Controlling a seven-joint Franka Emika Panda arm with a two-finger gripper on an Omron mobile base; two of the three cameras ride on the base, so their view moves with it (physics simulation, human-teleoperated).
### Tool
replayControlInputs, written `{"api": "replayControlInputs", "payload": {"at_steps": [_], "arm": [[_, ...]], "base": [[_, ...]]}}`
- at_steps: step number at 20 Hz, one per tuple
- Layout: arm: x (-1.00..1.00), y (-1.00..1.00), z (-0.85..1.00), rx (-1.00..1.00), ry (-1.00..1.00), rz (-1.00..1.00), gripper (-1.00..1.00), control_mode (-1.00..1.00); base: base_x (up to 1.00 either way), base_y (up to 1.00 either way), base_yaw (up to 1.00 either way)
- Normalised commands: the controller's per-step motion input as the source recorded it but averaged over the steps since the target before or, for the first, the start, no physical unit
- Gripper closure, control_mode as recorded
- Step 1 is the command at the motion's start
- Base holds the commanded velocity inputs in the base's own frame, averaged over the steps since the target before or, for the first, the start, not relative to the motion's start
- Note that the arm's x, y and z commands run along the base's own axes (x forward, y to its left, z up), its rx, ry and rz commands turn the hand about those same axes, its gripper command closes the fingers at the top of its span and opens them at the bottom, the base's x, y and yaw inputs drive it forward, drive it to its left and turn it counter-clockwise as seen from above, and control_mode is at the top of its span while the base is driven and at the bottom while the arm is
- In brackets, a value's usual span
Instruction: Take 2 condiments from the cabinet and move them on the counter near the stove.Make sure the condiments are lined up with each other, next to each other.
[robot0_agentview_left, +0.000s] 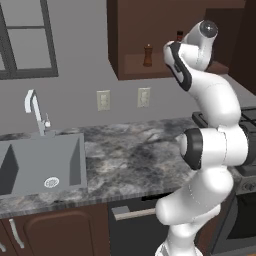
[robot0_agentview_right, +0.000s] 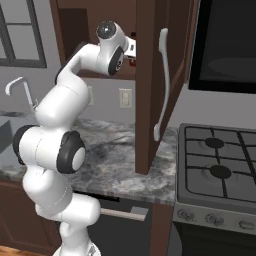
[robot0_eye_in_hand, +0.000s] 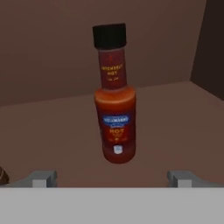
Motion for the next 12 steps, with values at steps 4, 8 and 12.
{"api": "replayControlInputs", "payload": {"at_steps": [4, 8, 12], "arm": [[0.35, -0.01, -0.03, 0.0, 0.03, 0.0, -1.0, -1.0], [0.25, -0.05, -0.03, 0.0, 0.01, 0.0, -1.0, -1.0], [0.22, 0.0, -0.04, 0.0, 0.02, 0.0, -1.0, -1.0]], "base": [[0.0, 0.0, 0.0], [0.0, 0.0, 0.0], [0.0, 0.0, 0.0]]}}
